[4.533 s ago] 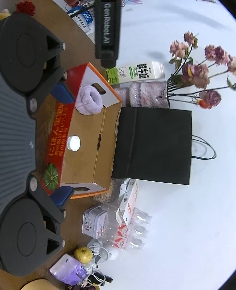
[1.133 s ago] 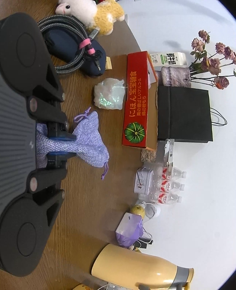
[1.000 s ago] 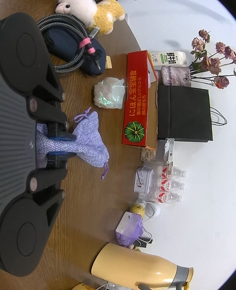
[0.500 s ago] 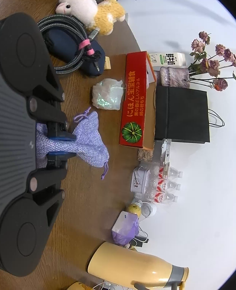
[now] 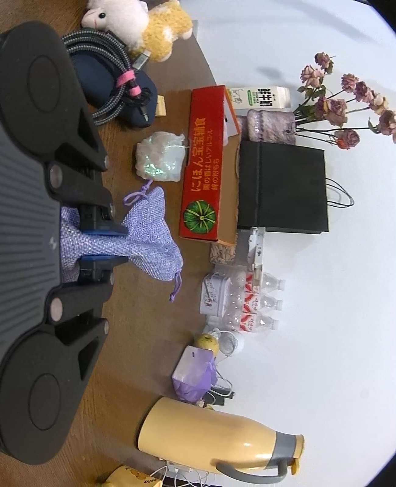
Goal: Organize objects
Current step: 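Carry the pouch and rose with both grippers over the cardboard box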
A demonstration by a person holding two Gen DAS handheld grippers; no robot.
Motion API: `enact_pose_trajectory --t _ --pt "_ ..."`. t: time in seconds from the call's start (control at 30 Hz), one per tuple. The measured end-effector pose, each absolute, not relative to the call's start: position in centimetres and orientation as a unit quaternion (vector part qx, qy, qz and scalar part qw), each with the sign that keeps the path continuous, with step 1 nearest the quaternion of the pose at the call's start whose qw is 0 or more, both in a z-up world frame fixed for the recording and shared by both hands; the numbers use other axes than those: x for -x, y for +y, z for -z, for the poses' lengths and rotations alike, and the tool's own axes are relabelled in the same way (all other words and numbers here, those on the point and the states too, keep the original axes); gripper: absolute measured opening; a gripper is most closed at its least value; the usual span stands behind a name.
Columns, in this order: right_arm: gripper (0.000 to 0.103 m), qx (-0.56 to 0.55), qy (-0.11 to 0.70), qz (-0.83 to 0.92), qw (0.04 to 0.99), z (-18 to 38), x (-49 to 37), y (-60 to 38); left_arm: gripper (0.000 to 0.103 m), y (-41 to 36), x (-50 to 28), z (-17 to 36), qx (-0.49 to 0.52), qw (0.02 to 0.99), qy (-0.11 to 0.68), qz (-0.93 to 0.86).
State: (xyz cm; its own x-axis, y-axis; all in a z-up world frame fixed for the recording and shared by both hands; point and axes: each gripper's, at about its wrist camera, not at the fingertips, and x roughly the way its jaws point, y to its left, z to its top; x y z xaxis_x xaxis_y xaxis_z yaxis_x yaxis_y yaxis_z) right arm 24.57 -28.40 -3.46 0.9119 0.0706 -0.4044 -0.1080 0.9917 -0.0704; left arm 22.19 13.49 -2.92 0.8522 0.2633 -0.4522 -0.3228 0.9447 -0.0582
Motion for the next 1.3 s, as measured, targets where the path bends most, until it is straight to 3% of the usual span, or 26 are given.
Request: enact_pose_trajectory --t 0.6,1.3 --pt "0.01 0.033 0.165 -0.091 0.981 1.9 -24.0 -26.3 0.048 6.4 -21.3 -1.7 0.058 0.978 0.173 -0.097" --pt "0.01 0.04 0.134 -0.147 0.979 -3.1 -30.3 -21.1 0.048 0.2 -27.7 -6.5 0.018 0.989 0.143 -0.028"
